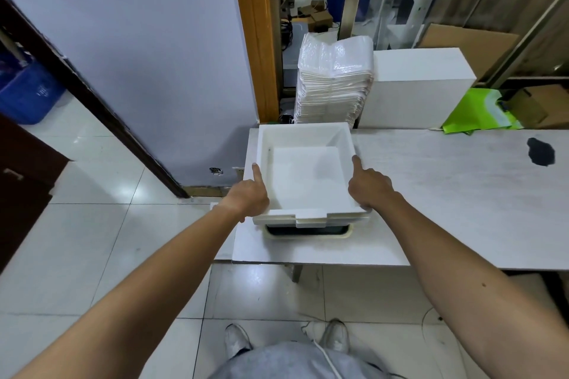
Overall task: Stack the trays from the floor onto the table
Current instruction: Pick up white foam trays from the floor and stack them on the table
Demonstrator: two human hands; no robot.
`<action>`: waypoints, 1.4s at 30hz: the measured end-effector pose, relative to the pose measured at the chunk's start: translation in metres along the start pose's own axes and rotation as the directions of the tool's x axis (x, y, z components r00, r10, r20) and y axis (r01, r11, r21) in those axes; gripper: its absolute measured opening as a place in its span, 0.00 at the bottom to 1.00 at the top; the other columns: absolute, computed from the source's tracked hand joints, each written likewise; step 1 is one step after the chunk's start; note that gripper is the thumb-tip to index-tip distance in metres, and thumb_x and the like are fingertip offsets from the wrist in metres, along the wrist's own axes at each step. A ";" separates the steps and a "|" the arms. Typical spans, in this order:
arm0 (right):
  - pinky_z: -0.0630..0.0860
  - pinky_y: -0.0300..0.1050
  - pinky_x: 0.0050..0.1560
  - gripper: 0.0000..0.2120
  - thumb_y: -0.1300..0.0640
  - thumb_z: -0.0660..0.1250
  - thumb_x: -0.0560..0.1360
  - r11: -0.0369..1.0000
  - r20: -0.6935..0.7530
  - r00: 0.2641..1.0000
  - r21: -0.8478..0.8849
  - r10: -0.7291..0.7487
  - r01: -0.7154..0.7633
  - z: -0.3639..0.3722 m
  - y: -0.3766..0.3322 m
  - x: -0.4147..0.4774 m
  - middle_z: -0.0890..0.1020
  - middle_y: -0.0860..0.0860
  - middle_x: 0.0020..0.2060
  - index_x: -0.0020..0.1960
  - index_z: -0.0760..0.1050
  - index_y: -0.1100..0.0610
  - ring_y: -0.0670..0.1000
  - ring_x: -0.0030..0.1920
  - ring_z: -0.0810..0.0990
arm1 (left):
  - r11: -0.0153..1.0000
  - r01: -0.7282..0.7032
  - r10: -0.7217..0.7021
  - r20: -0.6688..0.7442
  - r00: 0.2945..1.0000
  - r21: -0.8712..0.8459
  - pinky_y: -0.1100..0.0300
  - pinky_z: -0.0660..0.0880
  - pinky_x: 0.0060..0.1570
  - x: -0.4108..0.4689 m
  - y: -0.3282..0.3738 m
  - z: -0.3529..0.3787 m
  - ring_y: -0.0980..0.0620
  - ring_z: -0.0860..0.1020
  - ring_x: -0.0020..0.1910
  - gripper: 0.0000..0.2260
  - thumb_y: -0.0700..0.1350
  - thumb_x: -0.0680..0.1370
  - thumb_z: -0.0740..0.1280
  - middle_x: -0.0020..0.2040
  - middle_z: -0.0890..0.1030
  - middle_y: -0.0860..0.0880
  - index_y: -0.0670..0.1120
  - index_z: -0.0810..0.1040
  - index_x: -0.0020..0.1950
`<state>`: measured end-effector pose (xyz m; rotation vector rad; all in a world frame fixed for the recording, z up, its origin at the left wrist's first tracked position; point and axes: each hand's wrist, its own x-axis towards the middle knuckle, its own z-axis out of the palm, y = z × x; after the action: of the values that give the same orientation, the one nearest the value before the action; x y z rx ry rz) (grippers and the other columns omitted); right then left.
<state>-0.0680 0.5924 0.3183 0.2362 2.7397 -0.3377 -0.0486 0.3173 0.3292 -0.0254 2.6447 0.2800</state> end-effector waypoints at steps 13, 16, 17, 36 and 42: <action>0.64 0.45 0.30 0.36 0.62 0.56 0.79 0.988 -0.024 1.000 -0.152 -0.006 0.002 0.007 -0.002 0.007 0.68 0.51 0.33 0.80 0.41 0.66 0.51 0.29 0.67 | 1.000 0.005 -0.004 -0.046 0.999 0.029 0.56 0.71 0.24 0.008 -0.003 0.014 0.47 0.74 0.26 0.36 0.36 0.77 0.54 0.33 0.76 0.43 0.35 0.35 0.78; 0.60 0.44 0.27 0.37 0.62 0.57 0.78 0.978 -0.036 0.999 -0.210 -0.006 -0.002 0.013 -0.002 0.003 0.65 0.51 0.30 0.80 0.39 0.66 0.50 0.27 0.65 | 1.000 0.028 -0.027 -0.050 0.998 0.008 0.55 0.72 0.24 0.010 -0.004 0.016 0.46 0.74 0.26 0.37 0.35 0.76 0.55 0.36 0.78 0.40 0.34 0.34 0.78; 0.59 0.44 0.27 0.38 0.62 0.57 0.79 0.977 -0.044 0.999 -0.212 -0.011 0.001 0.017 -0.002 0.002 0.65 0.51 0.30 0.80 0.38 0.65 0.50 0.27 0.65 | 0.999 0.025 -0.024 -0.053 0.998 0.021 0.55 0.70 0.23 0.011 -0.005 0.017 0.46 0.73 0.25 0.37 0.34 0.76 0.56 0.38 0.79 0.38 0.33 0.34 0.77; 0.71 0.49 0.43 0.36 0.52 0.55 0.81 0.999 -0.086 0.996 -0.009 -0.038 0.038 0.018 -0.001 0.064 0.80 0.57 0.51 0.82 0.39 0.51 0.58 0.42 0.77 | 0.997 -0.074 0.074 -0.052 0.996 0.001 0.41 0.73 0.62 0.077 -0.018 0.007 0.36 0.76 0.63 0.40 0.57 0.80 0.59 0.73 0.68 0.38 0.53 0.31 0.79; 0.75 0.56 0.56 0.29 0.36 0.44 0.82 0.990 -0.109 0.994 0.142 0.007 0.009 0.004 0.000 0.097 0.83 0.59 0.51 0.81 0.46 0.41 0.62 0.52 0.81 | 0.979 -0.039 0.026 -0.065 0.998 -0.201 0.42 0.77 0.58 0.103 -0.018 -0.005 0.36 0.78 0.59 0.39 0.58 0.80 0.61 0.71 0.73 0.38 0.60 0.35 0.79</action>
<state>-0.1555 0.6024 0.2782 0.2995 2.8260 -0.5364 -0.1409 0.3013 0.2826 -0.0579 2.6690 0.5678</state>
